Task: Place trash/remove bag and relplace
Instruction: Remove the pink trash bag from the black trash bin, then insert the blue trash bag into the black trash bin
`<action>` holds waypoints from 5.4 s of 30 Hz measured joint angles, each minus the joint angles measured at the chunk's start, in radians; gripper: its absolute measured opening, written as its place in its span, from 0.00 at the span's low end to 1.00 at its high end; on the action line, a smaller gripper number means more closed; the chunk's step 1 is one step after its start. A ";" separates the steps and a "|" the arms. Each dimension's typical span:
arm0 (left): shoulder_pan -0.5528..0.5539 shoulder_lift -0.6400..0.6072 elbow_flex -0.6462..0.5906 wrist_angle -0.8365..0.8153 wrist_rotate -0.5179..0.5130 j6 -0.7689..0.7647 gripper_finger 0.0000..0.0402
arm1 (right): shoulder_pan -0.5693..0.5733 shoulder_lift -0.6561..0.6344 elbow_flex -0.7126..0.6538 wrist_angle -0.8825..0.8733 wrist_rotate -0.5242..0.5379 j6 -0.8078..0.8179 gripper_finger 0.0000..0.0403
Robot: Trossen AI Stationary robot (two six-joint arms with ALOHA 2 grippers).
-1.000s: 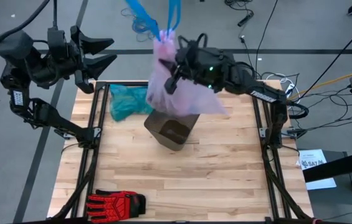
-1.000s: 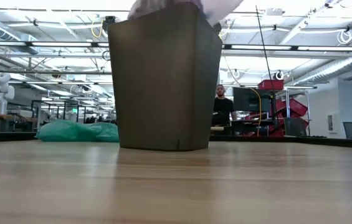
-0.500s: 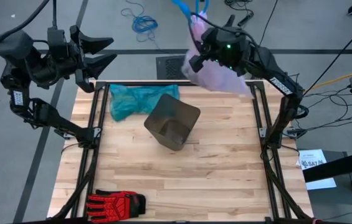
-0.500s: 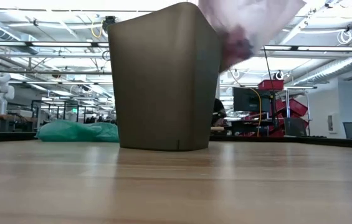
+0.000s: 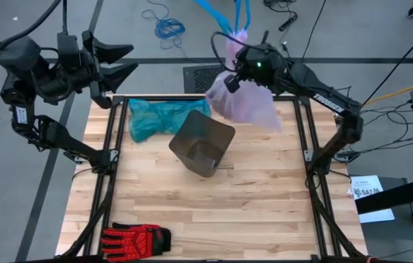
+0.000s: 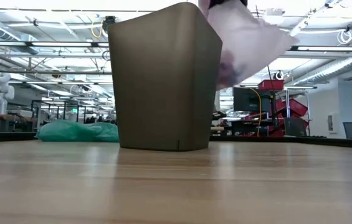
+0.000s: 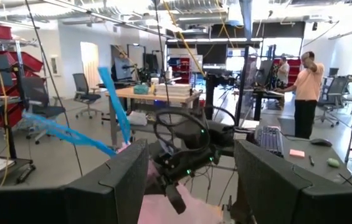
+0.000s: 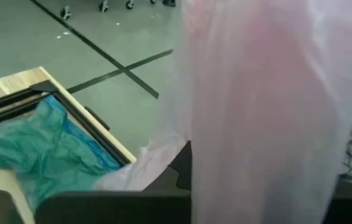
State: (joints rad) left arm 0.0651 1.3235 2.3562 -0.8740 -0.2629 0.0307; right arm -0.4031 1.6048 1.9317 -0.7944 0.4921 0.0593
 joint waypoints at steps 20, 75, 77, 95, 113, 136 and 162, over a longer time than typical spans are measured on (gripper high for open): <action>0.000 0.011 0.000 0.000 -0.092 0.000 0.58 | -0.281 -0.430 -0.879 0.315 -0.089 0.076 0.00; 0.273 0.090 0.000 -0.318 -0.170 -0.005 0.01 | -0.415 -0.311 -0.596 0.095 -0.364 0.159 0.52; 0.280 0.091 0.000 -0.318 -0.150 -0.026 0.01 | -0.415 -0.311 -0.553 0.046 -0.384 0.121 0.50; 0.316 0.195 -0.006 -0.432 -0.234 -0.208 0.00 | -0.416 -0.318 -0.853 -0.204 -0.465 0.112 0.00; 0.508 0.171 -0.005 -0.527 -0.022 -0.156 0.00 | -0.581 -0.295 -1.196 0.148 -0.500 0.282 0.00; 0.520 0.186 -0.011 -0.701 -0.009 -0.217 0.00 | -0.590 -0.373 -0.694 -0.093 -0.513 0.120 0.00; 0.736 0.185 -0.649 -0.536 0.137 -0.084 0.00 | -0.513 -0.418 -0.612 -0.139 -0.599 0.085 0.00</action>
State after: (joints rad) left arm 0.8014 1.5082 1.7074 -1.4101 -0.1262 -0.0532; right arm -0.9162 1.1865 1.3197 -0.9337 -0.1070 0.1444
